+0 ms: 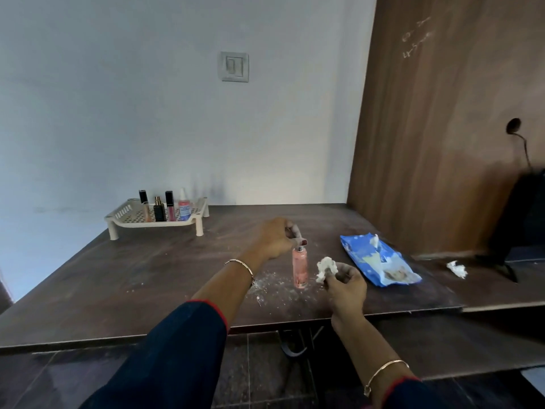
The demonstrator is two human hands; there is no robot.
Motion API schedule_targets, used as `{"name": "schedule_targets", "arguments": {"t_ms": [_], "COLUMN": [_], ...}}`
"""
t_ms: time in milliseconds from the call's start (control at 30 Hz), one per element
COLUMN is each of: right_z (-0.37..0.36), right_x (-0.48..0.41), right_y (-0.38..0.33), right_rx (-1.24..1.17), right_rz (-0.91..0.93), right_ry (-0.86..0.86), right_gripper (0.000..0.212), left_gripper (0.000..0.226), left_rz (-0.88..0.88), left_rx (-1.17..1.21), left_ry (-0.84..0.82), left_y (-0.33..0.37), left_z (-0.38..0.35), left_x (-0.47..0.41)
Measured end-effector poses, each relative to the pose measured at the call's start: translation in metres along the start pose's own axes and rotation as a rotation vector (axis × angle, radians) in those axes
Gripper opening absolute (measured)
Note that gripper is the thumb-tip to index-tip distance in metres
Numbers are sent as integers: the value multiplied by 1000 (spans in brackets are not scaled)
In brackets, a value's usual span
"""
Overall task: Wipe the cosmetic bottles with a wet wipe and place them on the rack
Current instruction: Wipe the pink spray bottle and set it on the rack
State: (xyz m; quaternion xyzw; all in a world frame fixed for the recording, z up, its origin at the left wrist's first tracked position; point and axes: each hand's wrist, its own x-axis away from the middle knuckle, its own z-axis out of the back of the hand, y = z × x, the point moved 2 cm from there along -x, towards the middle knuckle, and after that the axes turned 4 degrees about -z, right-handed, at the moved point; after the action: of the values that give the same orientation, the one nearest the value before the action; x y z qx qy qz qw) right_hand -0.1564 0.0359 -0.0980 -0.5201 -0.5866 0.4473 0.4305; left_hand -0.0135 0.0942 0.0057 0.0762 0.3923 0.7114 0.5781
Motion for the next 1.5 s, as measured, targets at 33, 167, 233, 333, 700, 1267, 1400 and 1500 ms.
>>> {"name": "schedule_targets", "arguments": {"t_ms": [33,167,233,333,700,1267,1400,1500], "right_z": [3,5,2,-5,-12,-18,-25,-23], "right_x": [-2,-3,0,5,-3,11,14,20], "right_y": [0,-7,-9,-14,-17,-18,4,18], "right_rx": [14,46,50,61,428,482,711,804], "right_rz": [7,45,88,216,457,578,640,686], "right_ry": [26,-5,-31,-57,-116,-147,-148,-114], "right_gripper": [16,8,5,12,9,24,28,33], "left_gripper": [13,7,6,8,14,13,14,16], "left_rz": [-5,-4,-2,14,55,114,111,106], "left_rx": [-5,-36,-27,-7,-50,-99,-107,-118], "left_ry": [3,39,56,56,-22,-70,-83,-85], "left_y": [3,6,6,5,5,9,9,8], "left_z": [-5,-20,-23,-23,-19,-16,-15,-15], "left_x": [0,-1,-2,-2,-5,-9,-10,-11]}}
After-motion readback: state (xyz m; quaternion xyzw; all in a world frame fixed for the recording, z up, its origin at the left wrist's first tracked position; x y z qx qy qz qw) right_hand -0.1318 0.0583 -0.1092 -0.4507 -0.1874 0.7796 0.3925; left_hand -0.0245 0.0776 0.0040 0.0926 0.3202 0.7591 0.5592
